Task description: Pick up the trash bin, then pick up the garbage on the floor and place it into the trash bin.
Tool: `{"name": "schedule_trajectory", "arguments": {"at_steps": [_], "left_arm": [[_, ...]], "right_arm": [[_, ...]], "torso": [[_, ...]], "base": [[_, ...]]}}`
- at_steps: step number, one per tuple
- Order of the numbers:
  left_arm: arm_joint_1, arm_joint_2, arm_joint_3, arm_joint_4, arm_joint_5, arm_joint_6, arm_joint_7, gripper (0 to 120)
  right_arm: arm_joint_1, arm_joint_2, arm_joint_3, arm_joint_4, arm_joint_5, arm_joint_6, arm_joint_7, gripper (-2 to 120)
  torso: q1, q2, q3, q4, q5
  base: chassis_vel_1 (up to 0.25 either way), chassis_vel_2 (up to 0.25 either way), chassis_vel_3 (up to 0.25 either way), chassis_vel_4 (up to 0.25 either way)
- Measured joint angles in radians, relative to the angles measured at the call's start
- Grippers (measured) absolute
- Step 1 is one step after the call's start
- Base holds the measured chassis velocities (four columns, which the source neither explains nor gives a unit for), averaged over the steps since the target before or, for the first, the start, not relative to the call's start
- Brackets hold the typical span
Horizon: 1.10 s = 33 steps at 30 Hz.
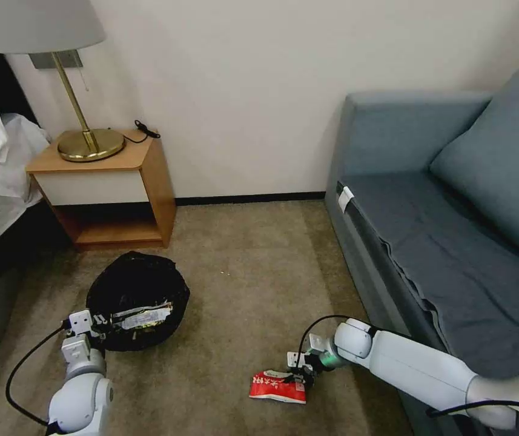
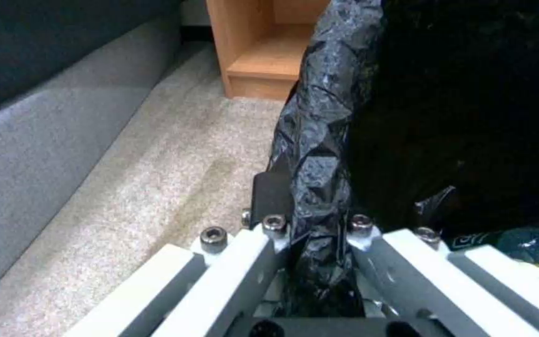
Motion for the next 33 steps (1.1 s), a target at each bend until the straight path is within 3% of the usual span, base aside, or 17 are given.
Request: {"name": "schedule_trajectory", "arguments": {"at_steps": [10,14,19,26,33], "left_arm": [[0.002,0.013,0.003,0.005,-0.015,-0.001,0.003,1],[0.003,0.019,0.009,-0.006,-0.015,0.009,0.008,1],[-0.002,0.031,0.012,-0.037,-0.014,0.031,0.013,1],[-0.011,0.036,0.012,-0.074,-0.009,0.047,0.019,1],[-0.003,0.035,0.02,-0.126,-0.007,0.058,0.034,1]], "right_arm": [[-0.015,0.043,0.141,-0.003,0.013,-0.003,0.007,0],[-0.001,0.122,0.282,0.021,0.016,-0.014,0.03,0],[0.048,0.218,0.355,0.052,0.04,-0.015,0.033,0],[0.134,0.316,0.374,0.079,0.084,0.003,0.029,0],[0.259,0.384,0.299,0.063,0.153,0.012,0.032,0]], "torso": [[0.0,0.0,0.0,0.0,0.0006],[0.0,0.0,0.0,0.0001,0.0002],[0.0,0.0,0.0,0.0004,0.0],[0.0,0.0,0.0,0.0003,0.0],[0.0,0.0,0.0,0.0003,0.0002]], "base": [[0.0,0.0,0.0,0.0],[0.0,0.0,0.0,0.0],[0.0,0.0,0.0,0.0],[0.0,0.0,0.0,0.0],[0.0,0.0,0.0,0.0]]}}
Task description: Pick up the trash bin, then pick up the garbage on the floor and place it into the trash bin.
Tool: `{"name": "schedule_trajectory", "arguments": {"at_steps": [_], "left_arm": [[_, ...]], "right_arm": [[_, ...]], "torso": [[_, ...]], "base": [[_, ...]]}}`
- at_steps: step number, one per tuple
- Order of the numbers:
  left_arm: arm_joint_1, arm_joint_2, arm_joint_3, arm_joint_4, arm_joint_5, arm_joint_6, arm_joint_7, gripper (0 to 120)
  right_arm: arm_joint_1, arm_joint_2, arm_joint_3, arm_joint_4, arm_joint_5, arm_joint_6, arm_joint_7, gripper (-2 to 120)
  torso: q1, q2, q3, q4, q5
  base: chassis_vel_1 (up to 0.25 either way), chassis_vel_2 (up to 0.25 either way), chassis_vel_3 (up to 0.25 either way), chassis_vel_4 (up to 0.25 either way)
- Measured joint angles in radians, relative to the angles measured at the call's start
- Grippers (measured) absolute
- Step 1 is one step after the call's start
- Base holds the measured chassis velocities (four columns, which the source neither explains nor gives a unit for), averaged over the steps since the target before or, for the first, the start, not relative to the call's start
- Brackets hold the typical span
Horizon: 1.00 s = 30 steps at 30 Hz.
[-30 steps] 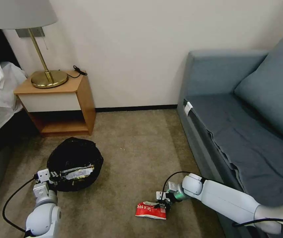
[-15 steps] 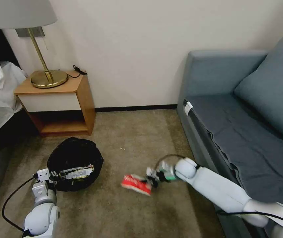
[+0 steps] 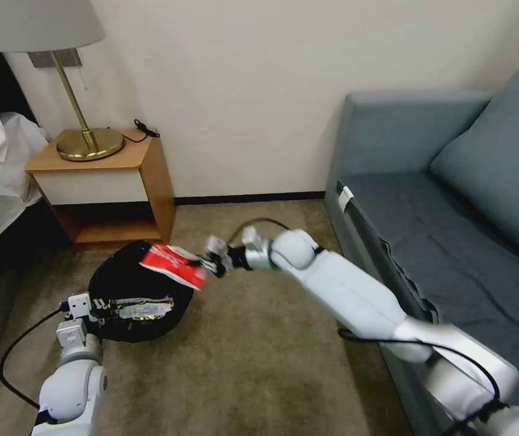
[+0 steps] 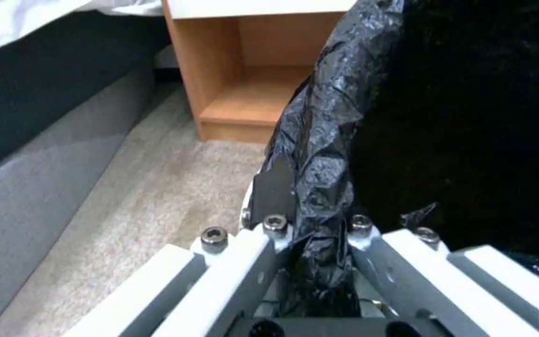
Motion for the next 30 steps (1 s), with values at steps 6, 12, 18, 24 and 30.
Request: {"name": "schedule_trajectory", "arguments": {"at_steps": [6,12,18,24,30], "left_arm": [[0.005,0.0,0.001,-0.017,-0.003,0.004,0.001,1],[0.02,0.002,0.001,-0.021,-0.012,0.004,0.003,1],[0.03,0.005,-0.006,-0.019,-0.016,0.0,0.004,1],[0.045,0.017,-0.016,-0.021,-0.024,-0.001,-0.001,1],[0.031,0.018,-0.024,-0.002,-0.066,0.012,-0.047,1]], "right_arm": [[0.031,0.064,-0.089,-0.068,0.014,0.021,0.026,0],[0.022,0.125,-0.152,-0.159,0.0,0.057,0.088,3],[0.023,0.13,-0.166,-0.164,0.0,0.059,0.109,21],[0.021,0.13,-0.156,-0.162,-0.02,0.06,0.112,45],[0.002,0.118,-0.084,-0.139,-0.023,0.061,0.136,67]], "torso": [[0.0,0.0,0.0,0.0001,0.0],[0.0,0.0,0.0,0.0001,0.0],[0.0,0.0,0.0,-0.0001,0.0001],[0.0,0.0,0.0,0.0,0.0002],[0.0,0.0,0.0,-0.0001,0.0002]], "base": [[0.0,0.0,0.0,0.0],[0.0,0.0,0.0,0.0],[0.0,0.0,0.0,0.0],[0.0,0.0,0.0,0.0],[0.0,0.0,0.0,0.0]]}}
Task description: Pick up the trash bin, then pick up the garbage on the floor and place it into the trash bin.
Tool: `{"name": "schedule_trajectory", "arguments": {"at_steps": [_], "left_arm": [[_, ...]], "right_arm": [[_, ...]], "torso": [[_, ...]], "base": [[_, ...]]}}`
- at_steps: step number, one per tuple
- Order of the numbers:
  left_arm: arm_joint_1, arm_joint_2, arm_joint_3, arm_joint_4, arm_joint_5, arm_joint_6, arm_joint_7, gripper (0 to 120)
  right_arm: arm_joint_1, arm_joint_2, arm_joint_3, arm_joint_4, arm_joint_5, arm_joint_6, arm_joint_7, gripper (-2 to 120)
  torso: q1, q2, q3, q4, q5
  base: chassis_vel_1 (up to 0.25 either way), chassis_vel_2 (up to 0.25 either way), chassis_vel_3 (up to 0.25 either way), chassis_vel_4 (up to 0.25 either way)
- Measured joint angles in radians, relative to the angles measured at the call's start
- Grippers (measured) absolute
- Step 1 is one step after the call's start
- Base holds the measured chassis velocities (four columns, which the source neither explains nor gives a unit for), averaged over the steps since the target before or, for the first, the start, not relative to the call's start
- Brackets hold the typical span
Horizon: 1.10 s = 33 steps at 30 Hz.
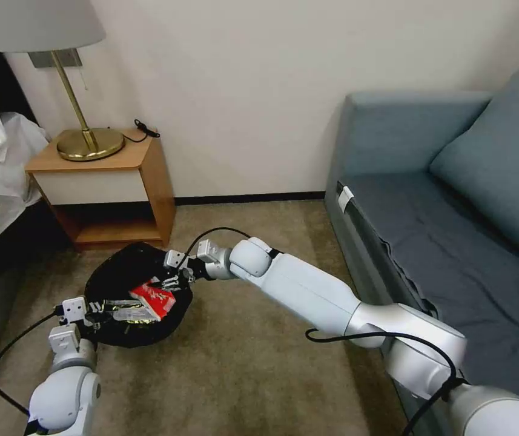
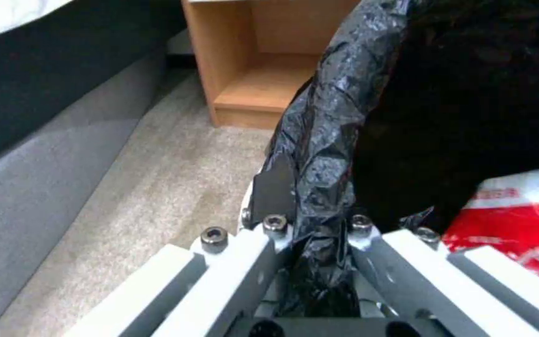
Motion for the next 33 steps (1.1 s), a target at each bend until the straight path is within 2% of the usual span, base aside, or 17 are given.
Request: {"name": "schedule_trajectory", "arguments": {"at_steps": [3,4,7,8,10,12,14,16,17,18,19,20,23,27,28,30,33], "left_arm": [[-0.008,0.001,-0.017,0.005,-0.056,0.029,-0.056,1],[-0.008,0.001,-0.017,0.005,-0.056,0.029,-0.056,1],[-0.001,0.002,-0.032,-0.014,-0.138,0.058,-0.094,1],[0.009,0.003,-0.046,-0.032,-0.206,0.079,-0.127,1],[0.01,0.004,-0.051,-0.039,-0.249,0.092,-0.148,1],[0.003,0.009,-0.056,-0.041,-0.319,0.108,-0.184,1],[-0.001,0.011,-0.057,-0.041,-0.338,0.11,-0.195,1],[-0.015,0.015,-0.062,-0.037,-0.419,0.112,-0.238,1],[-0.015,0.015,-0.062,-0.037,-0.419,0.112,-0.238,1],[-0.021,0.016,-0.063,-0.03,-0.457,0.112,-0.278,1],[-0.037,0.016,-0.063,-0.007,-0.511,0.107,-0.353,1],[-0.037,0.016,-0.063,-0.007,-0.511,0.107,-0.353,1],[-0.054,0.018,-0.055,0.019,-0.611,0.117,-0.438,1],[-0.059,0.018,-0.052,0.02,-0.647,0.128,-0.471,1],[-0.068,0.018,-0.049,0.02,-0.696,0.143,-0.511,1],[-0.076,0.016,-0.043,0.018,-0.738,0.164,-0.541,1],[-0.082,0.014,-0.042,0.017,-0.749,0.178,-0.557,1]], "right_arm": [[-0.013,-0.004,0.099,0.002,0.002,-0.002,0.015,80],[-0.013,-0.004,0.099,0.002,0.002,-0.002,0.015,80],[-0.021,-0.004,0.18,0.002,-0.001,-0.004,0.023,92],[-0.028,-0.004,0.234,0.004,-0.001,-0.007,0.03,97],[-0.034,-0.01,0.265,0.01,0.0,-0.011,0.036,99],[-0.048,-0.028,0.321,0.023,-0.002,-0.015,0.043,100],[-0.052,-0.033,0.337,0.026,-0.004,-0.015,0.045,100],[-0.077,-0.059,0.382,0.038,-0.01,-0.015,0.057,100],[-0.077,-0.059,0.382,0.038,-0.01,-0.015,0.057,100],[-0.093,-0.071,0.397,0.045,-0.017,-0.015,0.06,100],[-0.125,-0.093,0.418,0.055,-0.035,-0.013,0.061,100],[-0.125,-0.093,0.418,0.055,-0.035,-0.013,0.061,100],[-0.173,-0.116,0.439,0.058,-0.082,-0.001,0.059,100],[-0.185,-0.119,0.442,0.058,-0.089,0.001,0.058,100],[-0.198,-0.12,0.443,0.058,-0.097,0.002,0.057,100],[-0.211,-0.119,0.441,0.058,-0.105,0.003,0.056,100],[-0.216,-0.117,0.437,0.058,-0.109,0.003,0.055,100]], "torso": [[0.0,0.0,0.0,0.0,0.0],[0.0,0.0,0.0,0.0,0.0],[0.0,0.0,0.0,0.0,0.0],[0.0,0.0,0.0,0.0,0.0001],[0.0,0.0,0.0,0.0003,0.0003],[0.0,0.0,0.0,0.0003,0.0001],[0.0,0.0,0.0,0.0003,0.0001],[0.0,0.0,0.0,-0.0004,0.0003],[0.0,0.0,0.0,-0.0004,0.0003],[0.0,0.0,0.0,-0.0004,0.0002],[0.0,0.0,0.0,-0.0003,0.0002],[0.0,0.0,0.0,-0.0003,0.0002],[0.0,0.0,0.0,0.0,0.0],[0.0,0.0,0.0,-0.0001,0.0001],[0.0,0.0,0.0,-0.0001,0.0006],[0.0,0.0,0.0,0.0002,0.0002],[0.0,0.0,0.0,0.0001,0.0005]], "base": [[0.0,0.0,0.0,0.0],[0.0,0.0,0.0,0.0],[0.0,0.0,0.0,0.0],[0.0,0.0,0.0,0.0],[0.0,0.0,0.0,0.0],[0.0,0.0,0.0,0.0],[0.0,0.0,0.0,0.0],[0.0,0.0,0.0,0.0],[0.0,0.0,0.0,0.0],[0.0,0.0,0.0,0.0],[0.0,0.0,0.0,0.0],[0.0,0.0,0.0,0.0],[0.0,0.0,0.0,0.0],[0.0,0.0,0.0,0.0],[0.0,0.0,0.0,0.0],[0.0,0.0,0.0,0.0],[0.0,0.0,0.0,0.0]]}}
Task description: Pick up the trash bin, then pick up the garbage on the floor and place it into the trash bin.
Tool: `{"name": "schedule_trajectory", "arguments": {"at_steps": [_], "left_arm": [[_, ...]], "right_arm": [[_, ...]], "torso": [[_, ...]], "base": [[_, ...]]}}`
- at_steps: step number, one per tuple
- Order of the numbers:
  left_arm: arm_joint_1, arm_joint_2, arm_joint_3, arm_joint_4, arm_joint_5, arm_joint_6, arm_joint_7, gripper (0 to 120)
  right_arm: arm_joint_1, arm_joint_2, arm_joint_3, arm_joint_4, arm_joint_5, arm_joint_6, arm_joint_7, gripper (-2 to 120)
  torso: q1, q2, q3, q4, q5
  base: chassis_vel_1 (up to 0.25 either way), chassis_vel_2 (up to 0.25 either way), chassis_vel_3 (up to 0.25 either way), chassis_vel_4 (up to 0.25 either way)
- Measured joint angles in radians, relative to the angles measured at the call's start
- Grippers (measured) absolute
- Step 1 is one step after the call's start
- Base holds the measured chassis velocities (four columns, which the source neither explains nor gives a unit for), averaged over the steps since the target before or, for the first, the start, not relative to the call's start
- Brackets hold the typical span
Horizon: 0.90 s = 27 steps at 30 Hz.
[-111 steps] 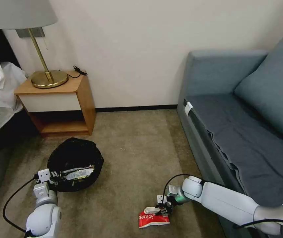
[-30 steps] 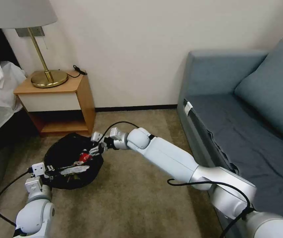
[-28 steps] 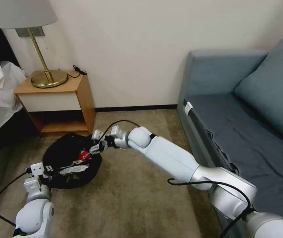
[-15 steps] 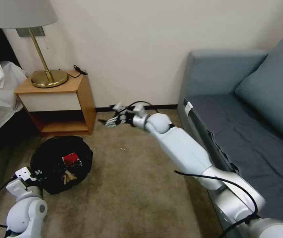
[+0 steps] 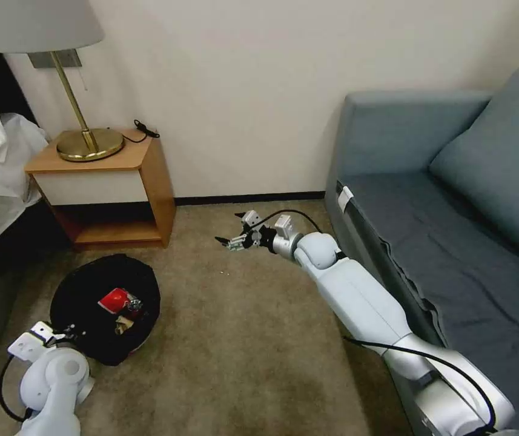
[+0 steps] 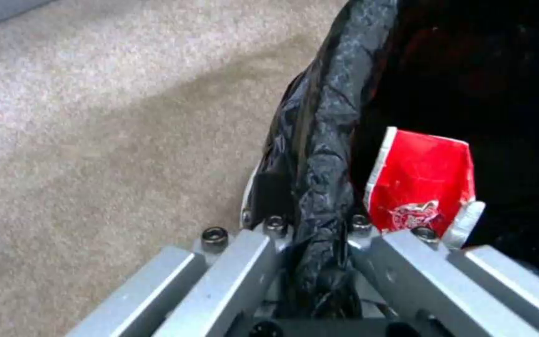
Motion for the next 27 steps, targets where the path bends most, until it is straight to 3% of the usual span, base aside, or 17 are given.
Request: {"name": "schedule_trajectory", "arguments": {"at_steps": [6,9,13,15,17,19,20,24,25,27], "left_arm": [[0.003,0.0,-0.002,-0.002,-0.005,0.018,-0.008,12],[0.01,0.001,-0.009,-0.016,-0.001,0.024,-0.018,29],[0.026,0.008,-0.021,-0.058,-0.003,0.049,-0.024,40],[0.035,0.016,-0.032,-0.081,0.025,0.063,-0.025,47],[0.039,0.023,-0.049,-0.088,0.108,0.067,-0.008,55],[0.054,0.025,-0.062,-0.1,0.224,0.033,0.037,66],[0.054,0.025,-0.062,-0.1,0.224,0.033,0.037,66],[0.116,0.022,-0.062,-0.199,0.407,-0.019,0.22,85],[0.116,0.022,-0.062,-0.199,0.407,-0.019,0.22,85],[0.136,0.022,-0.063,-0.199,0.572,-0.11,0.358,93]], "right_arm": [[-0.002,0.003,-0.004,-0.001,-0.002,0.001,-0.001,100],[-0.004,0.003,-0.005,-0.002,0.003,0.001,-0.005,100],[-0.009,0.002,-0.005,0.0,0.012,-0.003,-0.01,100],[-0.012,0.003,-0.005,-0.001,0.014,-0.005,-0.011,100],[-0.015,0.005,-0.004,-0.005,0.013,-0.004,-0.009,100],[-0.019,0.009,0.004,-0.012,0.025,0.01,0.006,100],[-0.019,0.009,0.004,-0.012,0.025,0.01,0.006,100],[-0.041,0.0,0.013,-0.028,0.211,0.04,0.142,100],[-0.041,0.0,0.013,-0.028,0.211,0.04,0.142,100],[-0.051,-0.006,0.018,-0.027,0.278,0.041,0.21,100]], "torso": [[0.0,0.0,0.0,0.0001,-0.0007],[0.0,0.0,0.0,-0.0003,-0.0009],[0.0,0.0,0.0,-0.0002,-0.0005],[0.0,0.0,0.0,-0.0001,-0.0005],[0.0,0.0,0.0,-0.0001,-0.0005],[0.0,0.0,0.0,0.0001,-0.0007],[0.0,0.0,0.0,0.0001,-0.0007],[0.0,0.0,0.0,-0.0002,-0.0004],[0.0,0.0,0.0,-0.0002,-0.0004],[0.0,0.0,0.0,0.0,-0.0006]], "base": [[0.0,0.0,0.0,0.0],[0.0,0.0,0.0,0.0],[0.0,0.0,0.0,0.0],[0.0,0.0,0.0,0.0],[0.0,0.0,0.0,0.0],[0.0,0.0,0.0,0.0],[0.0,0.0,0.0,0.0],[0.0,0.0,0.0,0.0],[0.0,0.0,0.0,0.0],[0.0,0.0,0.0,0.0]]}}
